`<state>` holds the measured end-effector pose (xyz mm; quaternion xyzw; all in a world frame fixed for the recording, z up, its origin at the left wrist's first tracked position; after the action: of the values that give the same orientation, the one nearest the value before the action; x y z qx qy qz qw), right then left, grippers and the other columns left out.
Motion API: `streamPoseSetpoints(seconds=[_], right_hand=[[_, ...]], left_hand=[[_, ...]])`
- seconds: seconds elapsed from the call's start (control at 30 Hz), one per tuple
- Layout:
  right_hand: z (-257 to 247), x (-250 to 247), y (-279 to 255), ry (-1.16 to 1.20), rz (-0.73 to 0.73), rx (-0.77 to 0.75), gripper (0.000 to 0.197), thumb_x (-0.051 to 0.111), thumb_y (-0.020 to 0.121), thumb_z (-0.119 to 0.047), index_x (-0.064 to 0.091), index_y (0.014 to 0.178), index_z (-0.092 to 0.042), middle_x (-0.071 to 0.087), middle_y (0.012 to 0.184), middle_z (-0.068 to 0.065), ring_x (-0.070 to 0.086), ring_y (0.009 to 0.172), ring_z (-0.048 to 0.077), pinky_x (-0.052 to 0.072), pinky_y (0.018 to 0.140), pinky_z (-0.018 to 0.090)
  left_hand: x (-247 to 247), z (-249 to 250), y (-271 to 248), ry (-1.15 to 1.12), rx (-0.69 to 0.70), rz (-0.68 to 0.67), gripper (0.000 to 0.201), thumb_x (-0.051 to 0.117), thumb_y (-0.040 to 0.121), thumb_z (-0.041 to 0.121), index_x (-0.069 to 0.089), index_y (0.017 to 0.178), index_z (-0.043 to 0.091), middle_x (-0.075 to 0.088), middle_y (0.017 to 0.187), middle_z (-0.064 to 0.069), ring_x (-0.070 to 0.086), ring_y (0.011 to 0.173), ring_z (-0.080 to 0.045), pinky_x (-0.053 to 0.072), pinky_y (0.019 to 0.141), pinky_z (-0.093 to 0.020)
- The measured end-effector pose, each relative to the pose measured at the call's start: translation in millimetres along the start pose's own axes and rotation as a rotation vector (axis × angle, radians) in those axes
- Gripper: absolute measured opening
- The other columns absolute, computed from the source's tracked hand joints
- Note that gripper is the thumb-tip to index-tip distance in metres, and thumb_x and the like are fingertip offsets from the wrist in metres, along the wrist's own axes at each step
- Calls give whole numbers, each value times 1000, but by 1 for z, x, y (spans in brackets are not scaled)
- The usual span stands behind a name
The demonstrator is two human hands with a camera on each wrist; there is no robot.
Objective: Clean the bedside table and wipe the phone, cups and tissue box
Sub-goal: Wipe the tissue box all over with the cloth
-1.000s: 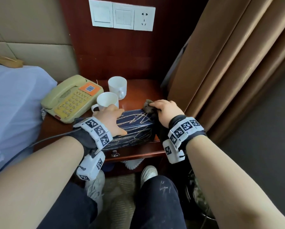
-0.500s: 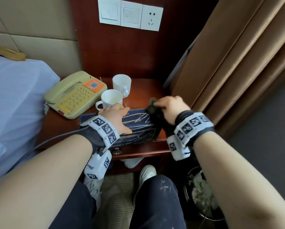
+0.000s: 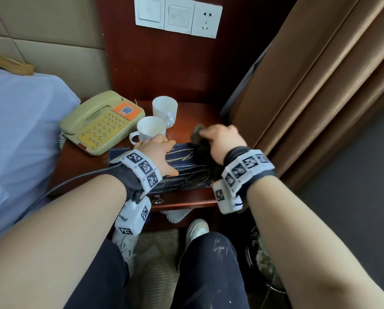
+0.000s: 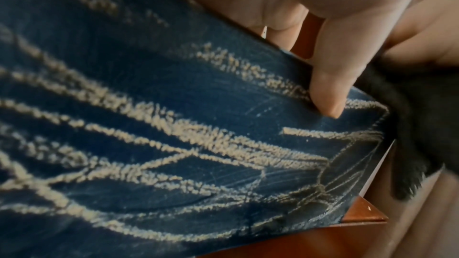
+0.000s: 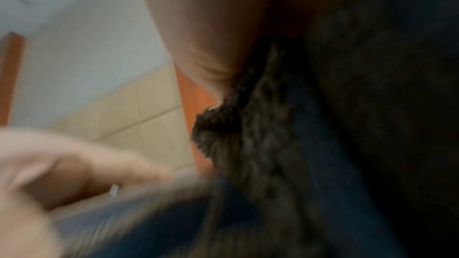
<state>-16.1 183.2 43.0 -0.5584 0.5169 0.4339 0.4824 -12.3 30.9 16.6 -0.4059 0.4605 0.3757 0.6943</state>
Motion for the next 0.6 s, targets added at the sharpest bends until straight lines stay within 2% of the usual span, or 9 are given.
streamPoseSetpoints(seconds=[0.07, 0.13, 0.2, 0.27, 0.33, 0.43, 0.5, 0.53, 0.6], right_hand=[[-18, 18, -9, -122, -113, -42, 60, 44, 88, -11, 33, 138, -42, 27, 149, -13, 24, 131, 27, 28, 107, 38], [-29, 23, -22, -183, -129, -180, 63, 45, 88, -10, 30, 140, -43, 24, 150, -15, 20, 131, 25, 29, 105, 37], [-33, 26, -38, -168, -137, -336, 56, 44, 91, -11, 37, 136, -43, 31, 146, -16, 24, 128, 22, 32, 104, 33], [-31, 19, -48, -81, -176, -408, 48, 41, 94, -9, 49, 130, -39, 40, 142, -14, 30, 124, 22, 30, 106, 31], [-20, 2, -37, -14, -107, -353, 47, 38, 93, -4, 54, 128, -32, 45, 140, -8, 36, 123, 25, 26, 107, 26], [-1, -14, -5, 38, 42, -108, 45, 37, 96, -11, 46, 135, -31, 39, 145, -2, 35, 126, 30, 23, 108, 28], [0, 4, 5, 49, -23, 30, 44, 38, 96, -18, 44, 134, -37, 38, 143, -2, 38, 118, 29, 31, 105, 33], [-4, 15, 4, 29, -59, 58, 44, 38, 94, -20, 44, 133, -39, 39, 141, -3, 38, 116, 28, 34, 103, 34], [-15, 22, -1, -36, -55, 42, 46, 40, 93, -16, 44, 133, -37, 38, 140, -5, 32, 122, 28, 35, 104, 37]], left_hand=[[0, 0, 1, 4, 0, 1, 84, 64, 78, 49, 22, 147, 25, 29, 145, 3, 31, 133, -21, 23, 109, -34], [0, 0, 3, 17, 2, 8, 85, 64, 78, 49, 22, 147, 25, 29, 145, 2, 31, 133, -22, 23, 109, -35], [1, -1, 2, 20, 5, 6, 84, 64, 78, 49, 22, 147, 25, 30, 145, 1, 31, 133, -23, 23, 108, -35], [2, -1, 2, 20, 7, 0, 84, 63, 78, 49, 21, 147, 25, 29, 145, 0, 31, 134, -24, 23, 110, -36], [0, 0, -1, 21, 14, -5, 87, 63, 78, 51, 18, 147, 24, 26, 148, -1, 28, 136, -25, 21, 112, -39], [-4, -9, -12, 31, 22, 4, 97, 64, 74, 59, 12, 148, 25, 20, 152, 1, 21, 140, -25, 14, 115, -39], [-9, -29, -22, 20, -5, 10, 99, 66, 72, 60, 12, 148, 26, 17, 153, 3, 18, 140, -24, 13, 116, -38], [-11, -41, -27, 3, -24, 6, 97, 66, 73, 57, 15, 148, 26, 17, 153, 3, 20, 140, -23, 14, 116, -37], [-13, -61, -33, -53, -34, -12, 90, 68, 75, 51, 22, 147, 22, 24, 152, 1, 27, 138, -20, 22, 114, -33]])
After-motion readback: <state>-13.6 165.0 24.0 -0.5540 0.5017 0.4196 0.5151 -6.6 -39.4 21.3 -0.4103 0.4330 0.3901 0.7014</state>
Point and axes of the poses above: each hand's wrist, its own y-axis towards the middle knuckle, its own x-axis out of the palm, z = x × y, the point moved 8 cm from there along y, towards the middle knuckle
